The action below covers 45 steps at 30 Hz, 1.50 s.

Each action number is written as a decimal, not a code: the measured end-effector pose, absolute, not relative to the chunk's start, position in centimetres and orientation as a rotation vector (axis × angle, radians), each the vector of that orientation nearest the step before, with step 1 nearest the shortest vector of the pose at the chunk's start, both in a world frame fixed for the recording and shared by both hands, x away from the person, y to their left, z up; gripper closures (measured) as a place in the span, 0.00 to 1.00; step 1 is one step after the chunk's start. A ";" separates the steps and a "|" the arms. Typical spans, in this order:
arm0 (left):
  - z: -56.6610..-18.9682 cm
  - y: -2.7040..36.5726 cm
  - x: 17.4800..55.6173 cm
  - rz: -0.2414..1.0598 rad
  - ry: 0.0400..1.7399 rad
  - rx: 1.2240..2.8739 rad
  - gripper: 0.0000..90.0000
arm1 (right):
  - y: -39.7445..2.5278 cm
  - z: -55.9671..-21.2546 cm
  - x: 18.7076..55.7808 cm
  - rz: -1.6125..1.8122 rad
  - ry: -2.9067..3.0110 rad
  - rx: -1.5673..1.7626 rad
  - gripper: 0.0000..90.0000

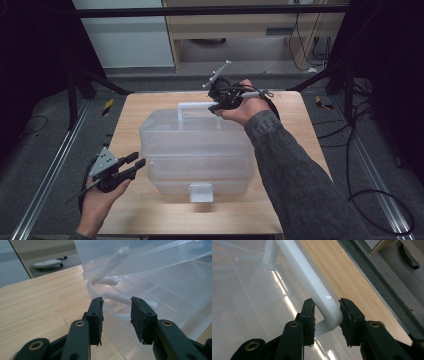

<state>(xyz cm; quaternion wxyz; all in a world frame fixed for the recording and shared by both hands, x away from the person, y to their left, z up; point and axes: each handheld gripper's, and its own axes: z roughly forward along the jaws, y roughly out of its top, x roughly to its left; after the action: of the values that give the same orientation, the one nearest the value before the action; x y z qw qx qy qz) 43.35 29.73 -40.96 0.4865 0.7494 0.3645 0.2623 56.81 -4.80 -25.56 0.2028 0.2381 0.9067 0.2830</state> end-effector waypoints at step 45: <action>-40.0 28.1 45.4 0.641 0.921 1.756 0.78 | -5.0 -25.6 57.1 0.808 2.525 0.672 0.70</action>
<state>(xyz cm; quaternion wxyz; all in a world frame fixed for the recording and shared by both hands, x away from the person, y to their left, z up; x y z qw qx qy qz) 45.45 28.08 -39.99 0.5044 0.7276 0.3816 0.2657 57.08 -4.99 -25.58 0.2019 0.2406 0.9043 0.2892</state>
